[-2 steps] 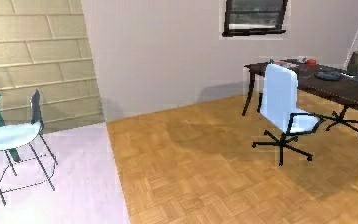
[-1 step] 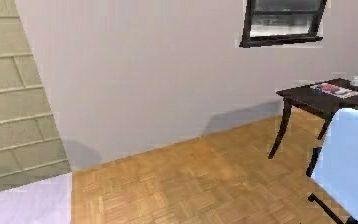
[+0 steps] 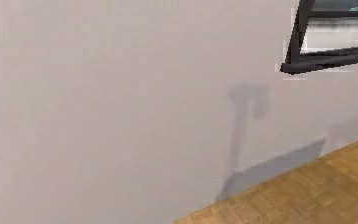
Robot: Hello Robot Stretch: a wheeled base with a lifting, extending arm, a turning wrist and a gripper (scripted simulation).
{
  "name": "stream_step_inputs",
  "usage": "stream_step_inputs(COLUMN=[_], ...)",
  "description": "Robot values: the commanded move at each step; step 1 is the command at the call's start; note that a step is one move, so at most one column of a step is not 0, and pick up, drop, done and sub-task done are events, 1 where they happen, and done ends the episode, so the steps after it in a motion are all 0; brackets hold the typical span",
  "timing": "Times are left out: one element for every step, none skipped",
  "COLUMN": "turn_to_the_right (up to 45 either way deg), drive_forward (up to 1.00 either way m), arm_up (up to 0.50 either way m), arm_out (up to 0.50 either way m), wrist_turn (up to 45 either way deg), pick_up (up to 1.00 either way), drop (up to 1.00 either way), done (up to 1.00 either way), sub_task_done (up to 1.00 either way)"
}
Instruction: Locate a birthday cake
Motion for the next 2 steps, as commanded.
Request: stream_step_inputs(turn_to_the_right=[0.0,45.0], drive_forward=[0.05,0.0], arm_up=[0.0,0.0], arm_out=[0.0,0.0], wrist_turn=[0.0,0.0], pick_up=[0.0,0.0], drop=[0.0,0.0], done=[0.0,0.0], sub_task_done=[0.0,0.0])
